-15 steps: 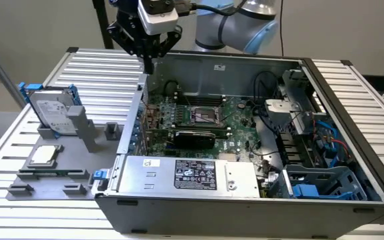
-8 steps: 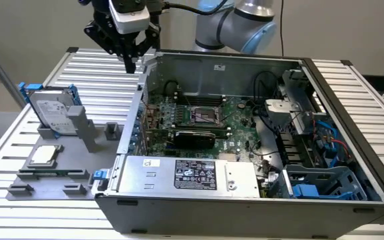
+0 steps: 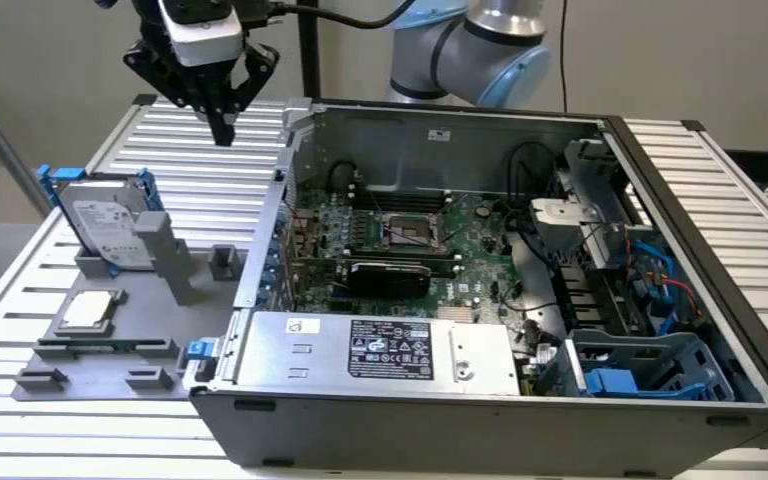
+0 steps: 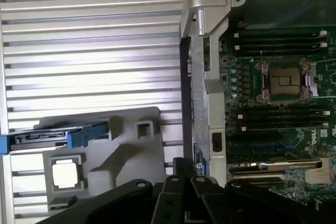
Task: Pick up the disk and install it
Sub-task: 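Reach for the disk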
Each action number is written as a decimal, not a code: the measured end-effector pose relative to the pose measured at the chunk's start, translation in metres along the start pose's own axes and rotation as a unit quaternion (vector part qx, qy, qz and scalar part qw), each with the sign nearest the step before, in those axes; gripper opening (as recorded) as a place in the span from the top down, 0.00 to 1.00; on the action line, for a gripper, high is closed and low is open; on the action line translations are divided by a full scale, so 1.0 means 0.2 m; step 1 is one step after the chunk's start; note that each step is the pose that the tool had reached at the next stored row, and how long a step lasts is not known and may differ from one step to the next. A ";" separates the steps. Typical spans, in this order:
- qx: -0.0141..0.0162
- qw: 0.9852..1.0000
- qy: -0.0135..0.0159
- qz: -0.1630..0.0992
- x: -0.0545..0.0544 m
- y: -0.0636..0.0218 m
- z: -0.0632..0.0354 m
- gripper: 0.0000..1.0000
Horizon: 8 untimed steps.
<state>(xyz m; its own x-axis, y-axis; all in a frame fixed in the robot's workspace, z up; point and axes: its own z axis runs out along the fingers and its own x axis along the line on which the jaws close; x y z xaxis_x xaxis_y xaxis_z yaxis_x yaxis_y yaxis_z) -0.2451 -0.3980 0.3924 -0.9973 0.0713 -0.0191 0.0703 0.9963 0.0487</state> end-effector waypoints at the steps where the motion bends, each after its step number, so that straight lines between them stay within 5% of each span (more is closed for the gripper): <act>1: 0.000 1.000 0.000 0.000 0.02 -0.001 0.000 1.00; 8: 0.000 1.000 0.000 0.000 0.18 -0.011 -0.001 1.00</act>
<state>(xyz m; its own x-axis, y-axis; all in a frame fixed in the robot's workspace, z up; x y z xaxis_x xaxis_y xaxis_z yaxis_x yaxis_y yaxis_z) -0.2812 -0.3977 0.3918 -0.9973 0.0712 -0.0191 0.0702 0.9963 0.0487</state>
